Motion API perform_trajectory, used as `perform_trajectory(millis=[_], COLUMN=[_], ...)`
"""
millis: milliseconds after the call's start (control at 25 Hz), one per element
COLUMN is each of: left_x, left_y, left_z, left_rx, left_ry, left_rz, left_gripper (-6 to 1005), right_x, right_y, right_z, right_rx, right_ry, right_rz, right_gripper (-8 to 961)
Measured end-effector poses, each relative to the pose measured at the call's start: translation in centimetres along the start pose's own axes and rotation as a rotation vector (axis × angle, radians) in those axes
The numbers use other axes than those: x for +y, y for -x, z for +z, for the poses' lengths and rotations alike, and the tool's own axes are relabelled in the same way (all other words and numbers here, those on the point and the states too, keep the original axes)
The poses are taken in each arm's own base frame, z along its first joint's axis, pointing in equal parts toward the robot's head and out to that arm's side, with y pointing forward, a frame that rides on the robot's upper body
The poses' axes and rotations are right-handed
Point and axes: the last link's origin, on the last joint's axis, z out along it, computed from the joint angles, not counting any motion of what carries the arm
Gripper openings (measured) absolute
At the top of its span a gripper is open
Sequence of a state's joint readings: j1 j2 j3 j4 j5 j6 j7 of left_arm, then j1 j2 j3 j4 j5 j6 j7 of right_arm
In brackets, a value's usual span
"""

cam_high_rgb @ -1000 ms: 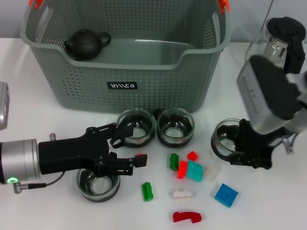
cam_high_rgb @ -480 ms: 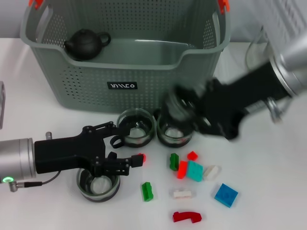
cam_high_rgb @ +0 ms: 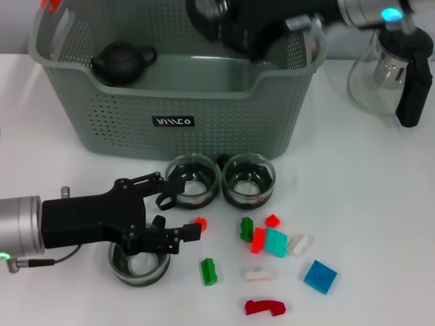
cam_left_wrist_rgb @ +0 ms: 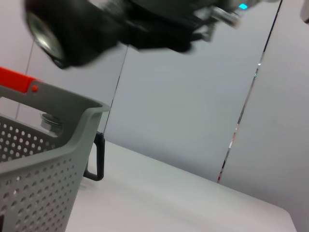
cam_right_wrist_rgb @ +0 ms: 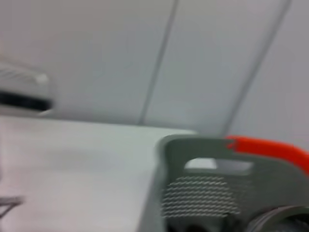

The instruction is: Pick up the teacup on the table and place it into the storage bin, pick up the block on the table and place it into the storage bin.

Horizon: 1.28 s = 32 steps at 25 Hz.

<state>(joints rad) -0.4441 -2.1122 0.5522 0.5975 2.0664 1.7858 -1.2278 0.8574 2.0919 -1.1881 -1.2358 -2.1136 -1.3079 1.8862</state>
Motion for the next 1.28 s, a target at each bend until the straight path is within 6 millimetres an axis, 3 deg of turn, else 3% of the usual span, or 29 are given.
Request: perform_trajectory(millis=[280, 600, 960, 1280], left_x=[-0.1, 0.1, 0.1, 0.1], left_y=[0.0, -0.2, -0.2, -0.2], left_z=[-0.2, -0.6, -0.6, -0.6], left_rx=[-0.006, -0.006, -0.007, -0.005], left_ry=[-0.003, 0.009, 0.007, 0.009], left_rz=[0.007, 0.018, 0.035, 0.038], left_gripper=[938, 938, 937, 937], right_x=[-3.1, -3.9, -4.1, -3.9], right_y=[-1.1, -4.1, -7.1, -7.5], right_z=[3.3, 6.5, 7.8, 8.1], right_rx=[0.018, 0.082, 0.146, 0.168], right_ry=[-0.101, -0.196, -0.285, -0.291], right_rz=[0.048, 0.047, 0.033, 0.013], right_gripper=[56, 56, 57, 57])
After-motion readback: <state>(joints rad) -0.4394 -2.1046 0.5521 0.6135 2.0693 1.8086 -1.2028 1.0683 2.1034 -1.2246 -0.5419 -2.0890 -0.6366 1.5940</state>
